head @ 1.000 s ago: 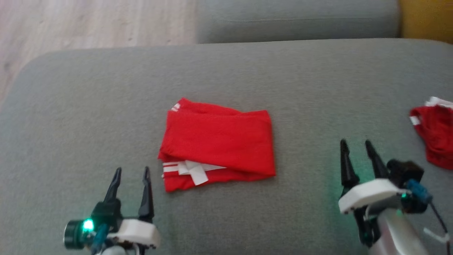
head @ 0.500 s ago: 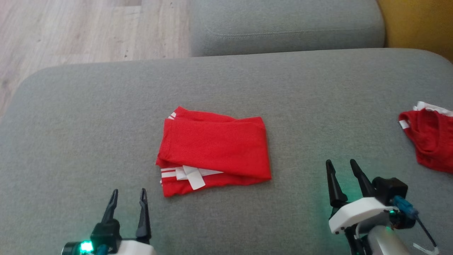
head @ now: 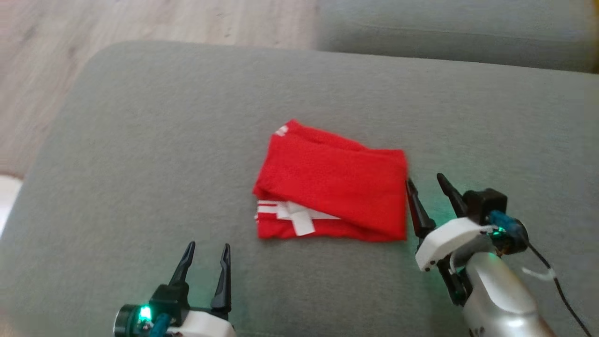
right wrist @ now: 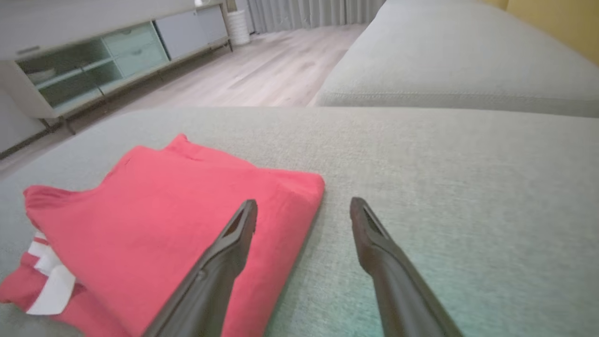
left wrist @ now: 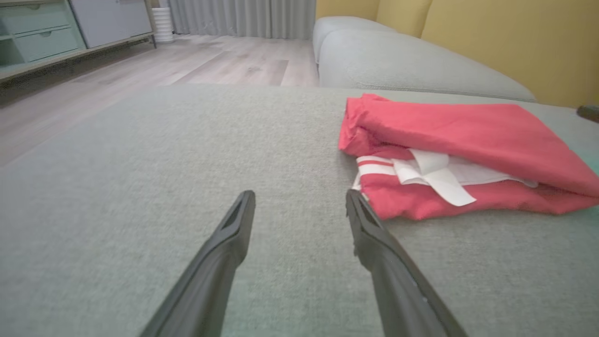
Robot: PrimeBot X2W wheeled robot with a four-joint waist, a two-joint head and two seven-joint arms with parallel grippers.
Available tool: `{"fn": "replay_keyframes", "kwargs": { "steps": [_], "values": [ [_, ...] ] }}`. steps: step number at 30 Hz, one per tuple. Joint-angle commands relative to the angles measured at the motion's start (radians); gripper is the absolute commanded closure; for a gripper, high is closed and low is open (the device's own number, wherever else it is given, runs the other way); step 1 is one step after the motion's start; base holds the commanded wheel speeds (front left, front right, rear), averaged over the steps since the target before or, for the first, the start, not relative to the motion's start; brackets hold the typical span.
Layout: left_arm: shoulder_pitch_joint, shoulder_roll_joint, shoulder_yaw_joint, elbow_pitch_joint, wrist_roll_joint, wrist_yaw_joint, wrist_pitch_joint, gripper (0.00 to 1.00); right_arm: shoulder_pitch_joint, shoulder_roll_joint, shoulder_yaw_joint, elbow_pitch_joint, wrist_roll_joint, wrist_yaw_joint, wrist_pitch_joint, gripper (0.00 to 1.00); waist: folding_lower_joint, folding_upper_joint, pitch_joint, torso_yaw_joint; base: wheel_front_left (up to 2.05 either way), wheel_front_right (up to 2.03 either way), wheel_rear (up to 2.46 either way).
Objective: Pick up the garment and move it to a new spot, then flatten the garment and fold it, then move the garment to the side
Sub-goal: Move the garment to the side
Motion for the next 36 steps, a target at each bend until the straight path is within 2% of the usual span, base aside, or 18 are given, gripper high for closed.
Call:
{"fn": "replay_keyframes", "kwargs": {
  "steps": [1, 5, 9, 10, 11, 14, 17, 24, 25, 31, 36],
  "values": [
    [-0.041, 0.002, 0.020, -0.024, -0.014, 0.007, -0.005, 0.00, -0.054, 0.000, 0.025, 0.041, -0.011, -0.001, -0.006, 0.00, -0.0001, 0.0000, 0.037, 0.070, 0.00, 0.00, 0.00],
    [-0.050, 0.002, 0.006, -0.022, -0.016, 0.007, -0.005, 0.00, -0.114, 0.000, 0.013, 0.184, -0.038, -0.001, 0.014, 0.00, -0.0001, 0.0000, 0.057, 0.110, 0.00, 0.00, 0.00],
    [-0.057, 0.002, 0.005, -0.023, -0.018, 0.010, -0.005, 0.00, -0.135, 0.000, 0.023, 0.277, -0.020, -0.001, 0.033, 0.00, -0.0001, 0.0000, 0.064, 0.120, 0.00, 0.00, 0.00],
    [-0.057, 0.001, 0.004, -0.024, -0.019, 0.011, -0.005, 0.00, -0.136, 0.000, 0.033, 0.287, -0.007, -0.001, 0.031, 0.46, -0.0001, 0.0000, 0.064, 0.116, 0.00, 0.00, 0.00],
    [-0.056, 0.001, 0.004, -0.026, -0.020, 0.012, -0.005, 0.00, -0.137, 0.000, 0.042, 0.292, 0.005, -0.001, 0.026, 1.00, -0.0001, 0.0000, 0.062, 0.109, 0.00, 0.00, 0.00],
    [-0.053, 0.001, 0.004, -0.031, -0.021, 0.012, -0.005, 0.00, -0.147, 0.000, 0.050, 0.293, 0.026, -0.001, 0.008, 1.00, -0.0001, 0.0000, 0.053, 0.069, 0.00, 0.00, 0.00],
    [-0.054, 0.001, 0.005, -0.036, -0.018, 0.009, -0.005, 0.00, -0.158, 0.000, 0.044, 0.281, 0.033, -0.001, -0.002, 1.00, -0.0001, 0.0000, 0.041, -0.001, 0.00, 0.00, 0.00],
    [-0.082, 0.001, 0.001, -0.047, -0.012, -0.006, -0.005, 0.00, -0.167, 0.000, 0.067, 0.190, 0.045, -0.001, -0.006, 1.00, -0.0001, 0.0000, 0.038, -0.270, 0.00, 0.00, 0.00],
    [-0.082, 0.001, 0.001, -0.047, -0.012, -0.006, -0.005, 0.00, -0.167, 0.000, 0.067, 0.190, 0.045, -0.001, -0.006, 1.00, -0.0001, 0.0000, 0.038, -0.270, 0.00, 0.00, 0.00],
    [-0.132, 0.001, -0.022, -0.039, -0.017, -0.010, -0.005, 0.00, -0.150, 0.000, 0.118, 0.132, 0.076, -0.001, -0.006, 1.00, -0.0001, 0.0000, 0.053, -0.499, 0.00, 0.00, 0.00],
    [-0.157, 0.001, -0.043, -0.033, -0.019, -0.022, -0.005, 0.00, -0.140, 0.000, 0.117, 0.098, 0.090, -0.001, -0.006, 1.00, -0.0001, 0.0000, 0.072, -0.623, 0.00, 0.00, 0.00]
  ]
}}
